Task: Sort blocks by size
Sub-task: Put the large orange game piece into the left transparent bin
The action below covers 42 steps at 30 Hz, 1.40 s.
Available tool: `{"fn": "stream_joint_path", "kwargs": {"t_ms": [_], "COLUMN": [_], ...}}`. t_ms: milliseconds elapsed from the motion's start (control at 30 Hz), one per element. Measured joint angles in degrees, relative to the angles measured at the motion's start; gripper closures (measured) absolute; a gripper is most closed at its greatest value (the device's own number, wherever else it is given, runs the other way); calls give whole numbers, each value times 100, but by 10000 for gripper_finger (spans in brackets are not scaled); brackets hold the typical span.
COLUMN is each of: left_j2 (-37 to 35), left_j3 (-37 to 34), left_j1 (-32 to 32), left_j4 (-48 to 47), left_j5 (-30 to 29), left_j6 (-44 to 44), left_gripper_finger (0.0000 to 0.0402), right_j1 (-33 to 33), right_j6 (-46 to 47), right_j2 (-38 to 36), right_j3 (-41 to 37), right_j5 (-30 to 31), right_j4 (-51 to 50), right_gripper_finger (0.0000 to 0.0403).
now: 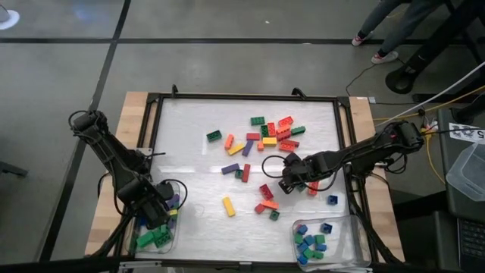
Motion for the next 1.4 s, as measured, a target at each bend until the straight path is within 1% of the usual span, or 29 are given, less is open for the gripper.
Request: {"fn": "stream_joint_path", "kwargs": {"t_ms": [233,533,733,833,967,1100,1233,1300,1400], "left_j2": [0,0,0,0,0,-5,-24,-24,-24], "left_j3": [0,0,0,0,0,0,2,0,2], "left_j1": [0,2,3,4,4,4,4,2,38], "left_j4": [4,22,25,26,24,38,48,111,427], "left_j5": [0,0,-18,-114,-417,-777,-1225,-1583,-2385], "left_j6": [0,-20,-18,95,242,327,326,362,541], "left_gripper_finger": [226,226,226,226,226,226,226,226,226], "right_j1": [0,0,2,2,0,0,-4,-4,-2], "right_j6": [0,-11,-51,-165,-472,-872,-1316,-1612,-2084], "right_j2": [86,767,970,973,982,1028,1011,1014,1010], "right_j3": [-25,-38,-3,-3,88,358,917,1195,1585], "right_j5": [132,5,-13,-30,-65,-178,-209,-208,-201], "right_j4": [72,172,336,347,299,317,458,648,1232], "right_gripper_finger": [251,251,251,264,309,312,312,312,312]}}
